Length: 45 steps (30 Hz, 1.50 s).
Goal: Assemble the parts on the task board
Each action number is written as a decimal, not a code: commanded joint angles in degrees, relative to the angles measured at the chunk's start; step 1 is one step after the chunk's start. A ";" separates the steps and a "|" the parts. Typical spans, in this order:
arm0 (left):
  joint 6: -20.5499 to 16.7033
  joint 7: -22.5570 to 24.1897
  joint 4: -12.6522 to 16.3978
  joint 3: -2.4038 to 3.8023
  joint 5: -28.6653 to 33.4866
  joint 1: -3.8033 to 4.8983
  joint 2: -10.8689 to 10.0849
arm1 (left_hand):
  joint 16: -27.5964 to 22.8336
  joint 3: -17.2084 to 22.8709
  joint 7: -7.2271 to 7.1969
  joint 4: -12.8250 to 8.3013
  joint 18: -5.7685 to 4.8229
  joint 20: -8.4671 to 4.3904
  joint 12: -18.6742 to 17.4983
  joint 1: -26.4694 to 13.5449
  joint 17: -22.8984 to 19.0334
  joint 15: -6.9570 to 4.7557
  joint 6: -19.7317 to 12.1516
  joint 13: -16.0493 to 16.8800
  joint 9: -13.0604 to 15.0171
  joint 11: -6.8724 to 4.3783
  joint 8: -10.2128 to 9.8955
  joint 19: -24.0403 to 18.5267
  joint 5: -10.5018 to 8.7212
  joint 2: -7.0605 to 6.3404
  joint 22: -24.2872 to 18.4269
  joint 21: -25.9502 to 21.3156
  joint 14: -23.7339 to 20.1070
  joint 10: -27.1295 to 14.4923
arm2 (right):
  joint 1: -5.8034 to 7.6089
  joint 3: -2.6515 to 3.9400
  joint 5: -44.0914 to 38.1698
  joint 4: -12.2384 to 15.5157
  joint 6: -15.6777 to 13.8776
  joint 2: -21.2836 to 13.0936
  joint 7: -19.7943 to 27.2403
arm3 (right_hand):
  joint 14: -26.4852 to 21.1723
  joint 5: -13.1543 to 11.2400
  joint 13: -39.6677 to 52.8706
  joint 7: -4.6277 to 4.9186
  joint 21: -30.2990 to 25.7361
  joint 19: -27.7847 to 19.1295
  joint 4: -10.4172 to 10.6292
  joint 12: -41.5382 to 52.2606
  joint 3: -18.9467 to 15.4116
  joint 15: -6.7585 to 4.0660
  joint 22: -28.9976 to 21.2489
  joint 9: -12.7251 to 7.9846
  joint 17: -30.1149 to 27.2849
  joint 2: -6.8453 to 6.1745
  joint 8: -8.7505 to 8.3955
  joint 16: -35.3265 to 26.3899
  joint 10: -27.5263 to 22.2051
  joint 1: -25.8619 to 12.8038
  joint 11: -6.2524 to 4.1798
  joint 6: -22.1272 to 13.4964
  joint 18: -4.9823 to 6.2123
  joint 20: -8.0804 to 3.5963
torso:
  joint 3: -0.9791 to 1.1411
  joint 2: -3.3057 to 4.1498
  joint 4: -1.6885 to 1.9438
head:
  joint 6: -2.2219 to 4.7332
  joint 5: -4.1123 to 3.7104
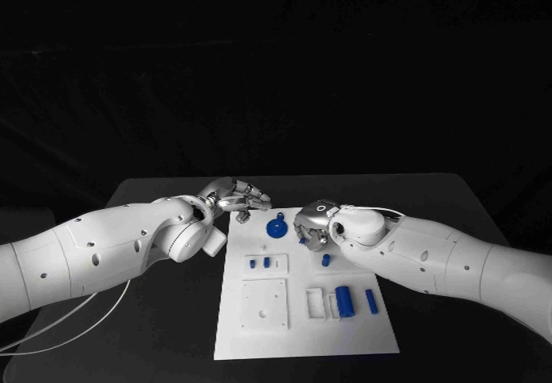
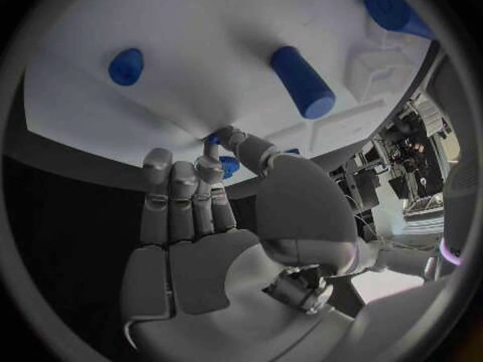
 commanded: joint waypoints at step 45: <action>0.58 -0.01 0.28 -0.01 -2.19 0.09 -0.04 | -0.41 0.22 0.43 -1.00 3.11 -0.48 -0.88 0.73 0.23 -0.02 -0.25 0.41 -0.12 0.96 -0.08 0.11 0.46 0.52 0.07 -0.38 -0.37 1.57 | -0.74 -0.90 -5.11 0.40 -0.92 -0.33 -2.41 | 2.29 1.95 -0.45 -0.46 1.17 2.43 0.89 0.81 4.73 -0.79 0.39 0.26 -0.43 2.35 1.04 0.82 2.59 -0.94 -1.60 4.44 2.58 -0.71 | -0.01 0.00 0.00 | -0.15 -0.26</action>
